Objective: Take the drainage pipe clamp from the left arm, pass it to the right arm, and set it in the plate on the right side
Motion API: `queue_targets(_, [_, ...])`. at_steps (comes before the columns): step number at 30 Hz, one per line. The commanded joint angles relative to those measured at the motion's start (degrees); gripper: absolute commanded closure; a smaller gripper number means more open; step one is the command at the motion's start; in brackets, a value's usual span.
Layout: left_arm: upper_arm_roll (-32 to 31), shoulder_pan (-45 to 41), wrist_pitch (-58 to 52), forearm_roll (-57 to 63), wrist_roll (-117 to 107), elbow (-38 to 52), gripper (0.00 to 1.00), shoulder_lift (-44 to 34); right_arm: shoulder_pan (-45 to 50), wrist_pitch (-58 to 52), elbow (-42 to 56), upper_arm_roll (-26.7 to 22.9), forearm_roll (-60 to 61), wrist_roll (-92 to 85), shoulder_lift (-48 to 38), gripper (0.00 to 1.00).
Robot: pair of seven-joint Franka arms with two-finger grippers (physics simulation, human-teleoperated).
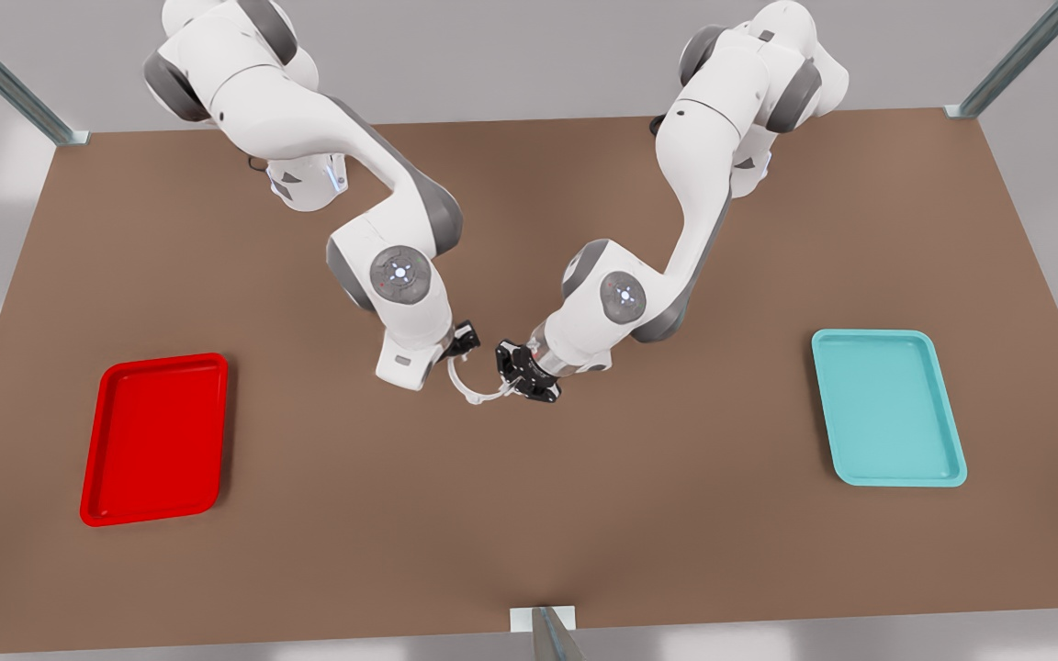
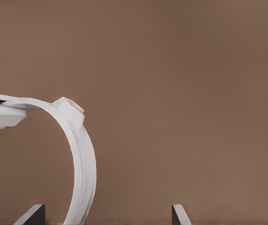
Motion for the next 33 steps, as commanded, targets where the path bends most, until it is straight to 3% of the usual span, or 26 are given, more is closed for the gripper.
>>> queue_targets(1, [0.0,0.0,0.3,-0.6,-25.2,0.0,0.79,-0.1,0.5,0.3,0.0,0.6,0.0,6.6,0.1,0.0])
queue_targets(9, [0.1,0.0,0.2,-0.6,-25.1,0.0,0.79,-0.1,0.1,1.2,-0.5,0.7,0.0,7.7,0.6,0.0])
queue_targets(10, [0.1,0.0,0.2,-0.6,-25.1,0.0,0.79,-0.1,-0.1,1.3,-0.5,0.7,-0.1,7.7,0.7,0.04])
queue_targets(11, [0.1,0.0,0.2,-0.6,-25.1,0.0,0.79,-0.1,-0.1,1.3,-0.5,0.7,-0.3,7.7,0.8,0.21])
queue_targets(13, [0.1,0.0,0.2,-0.6,-25.1,0.0,0.79,-0.1,0.0,2.0,-0.5,0.7,-0.5,7.6,0.7,0.4])
queue_targets(14, [0.1,0.0,0.2,-0.6,-25.1,0.0,0.79,-0.1,0.1,2.0,-0.5,0.7,-0.5,7.6,0.8,0.56])
queue_targets(17, [0.1,0.0,0.2,-0.6,-25.0,-0.1,0.79,-0.1,0.1,2.0,-0.5,0.7,-0.5,7.6,0.8,0.72])
queue_targets(19, [0.1,0.0,0.2,-0.6,-25.0,-0.1,0.79,-0.1,0.1,2.0,-0.5,0.7,-0.5,7.6,0.8,0.79])
queue_targets(21, [0.1,-0.1,0.2,-0.5,-24.9,-0.1,0.79,-0.1,0.1,2.1,-0.5,0.7,-0.5,7.6,0.8,0.79])
queue_targets(22, [0.1,-0.2,0.2,-0.5,-23.9,-0.1,0.0,-0.1,0.1,2.0,-0.5,0.7,-0.5,7.6,0.8,0.79])
queue_targets(30, [0.2,0.0,-0.8,-0.1,-19.6,-0.1,0.0,-0.8,-0.8,1.5,-2.3,0.7,-0.5,6.9,-0.2,0.79])
queue_targets(33, [0.2,1.7,-8.8,-0.2,-7.7,-0.1,0.0,-2.5,-2.5,2.0,-7.1,0.9,-0.5,6.9,-3.0,0.79])
